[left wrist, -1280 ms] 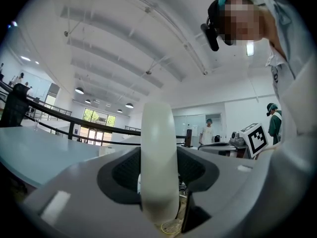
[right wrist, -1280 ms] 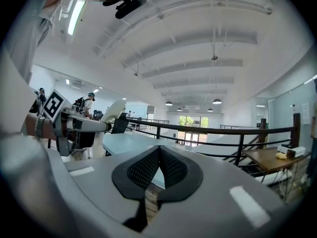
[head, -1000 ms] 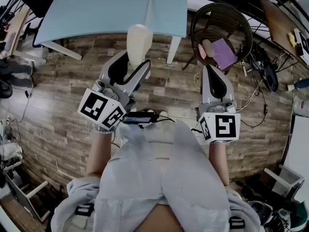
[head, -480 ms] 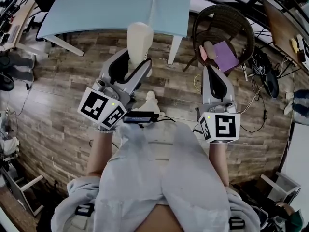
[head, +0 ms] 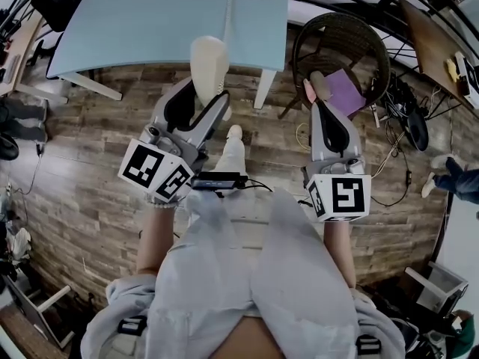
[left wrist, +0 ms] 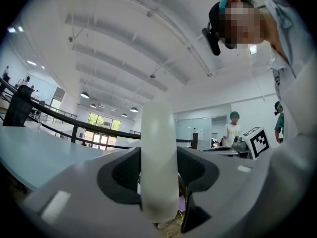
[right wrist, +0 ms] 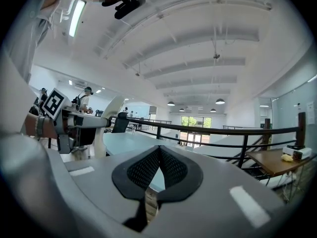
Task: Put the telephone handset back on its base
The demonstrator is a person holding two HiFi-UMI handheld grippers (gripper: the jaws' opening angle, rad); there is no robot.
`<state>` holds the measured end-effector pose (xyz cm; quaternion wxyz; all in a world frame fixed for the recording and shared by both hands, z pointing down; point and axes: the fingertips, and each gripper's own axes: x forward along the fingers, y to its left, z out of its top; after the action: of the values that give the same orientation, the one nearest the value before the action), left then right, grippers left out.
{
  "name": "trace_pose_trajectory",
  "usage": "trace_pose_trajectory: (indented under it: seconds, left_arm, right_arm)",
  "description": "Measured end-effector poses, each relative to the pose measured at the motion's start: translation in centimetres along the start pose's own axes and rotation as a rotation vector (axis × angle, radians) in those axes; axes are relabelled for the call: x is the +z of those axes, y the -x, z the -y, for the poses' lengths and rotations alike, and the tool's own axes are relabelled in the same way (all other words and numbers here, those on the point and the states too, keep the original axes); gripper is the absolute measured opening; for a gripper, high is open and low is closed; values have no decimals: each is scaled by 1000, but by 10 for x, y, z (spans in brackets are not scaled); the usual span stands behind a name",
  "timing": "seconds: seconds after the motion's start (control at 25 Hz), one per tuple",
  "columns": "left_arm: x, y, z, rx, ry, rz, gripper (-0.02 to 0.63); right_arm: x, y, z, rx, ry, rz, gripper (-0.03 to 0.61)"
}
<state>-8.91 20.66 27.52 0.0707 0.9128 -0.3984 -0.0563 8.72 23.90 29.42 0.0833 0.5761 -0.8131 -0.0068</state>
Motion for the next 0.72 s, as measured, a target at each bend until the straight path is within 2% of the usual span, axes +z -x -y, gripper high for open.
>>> trace_pose_trajectory:
  seconds: [0.72]
  left_arm:
    - [15, -132, -132, -81, 51, -44, 210]
  right_arm:
    - [21, -176, 37, -33, 10, -64, 6]
